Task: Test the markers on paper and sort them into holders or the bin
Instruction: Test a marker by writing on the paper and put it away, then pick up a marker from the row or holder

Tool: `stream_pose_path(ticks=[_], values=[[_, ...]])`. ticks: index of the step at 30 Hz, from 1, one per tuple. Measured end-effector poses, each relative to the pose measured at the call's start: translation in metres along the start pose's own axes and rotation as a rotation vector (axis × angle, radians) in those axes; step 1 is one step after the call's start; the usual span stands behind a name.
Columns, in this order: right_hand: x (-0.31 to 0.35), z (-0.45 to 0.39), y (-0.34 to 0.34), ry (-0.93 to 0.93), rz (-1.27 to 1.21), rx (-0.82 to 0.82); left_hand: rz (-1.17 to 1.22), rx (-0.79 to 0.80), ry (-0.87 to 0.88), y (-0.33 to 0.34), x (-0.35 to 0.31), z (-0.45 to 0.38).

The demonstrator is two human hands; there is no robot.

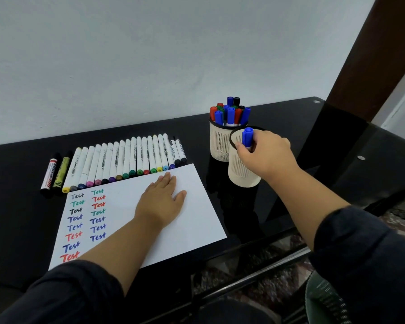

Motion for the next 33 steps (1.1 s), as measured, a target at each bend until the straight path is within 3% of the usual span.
stream_pose_path(ticks=[10,18,26,33], values=[[0.013,-0.002,-0.012,-0.069,-0.010,-0.046,0.015,-0.006,0.003,-0.001,0.000,0.002],[0.056,-0.001,-0.018,-0.273,0.186,-0.107,0.014,0.002,0.001,-0.002,-0.002,0.004],[0.101,0.005,0.000,-0.482,0.156,-0.192,0.011,0.011,0.017,-0.002,-0.001,0.001],[0.103,0.002,0.048,-0.527,0.087,-0.042,0.044,-0.016,0.052,0.000,0.000,-0.001]])
Point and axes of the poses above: each hand's wrist, its own z-axis away from the middle knuckle, its own y-axis out of the palm, x = y × z, the point moved 10 cm from there along -z, towards the middle knuckle, and after that the axes turned 9 degrees about -z, right-handed, at the moved point
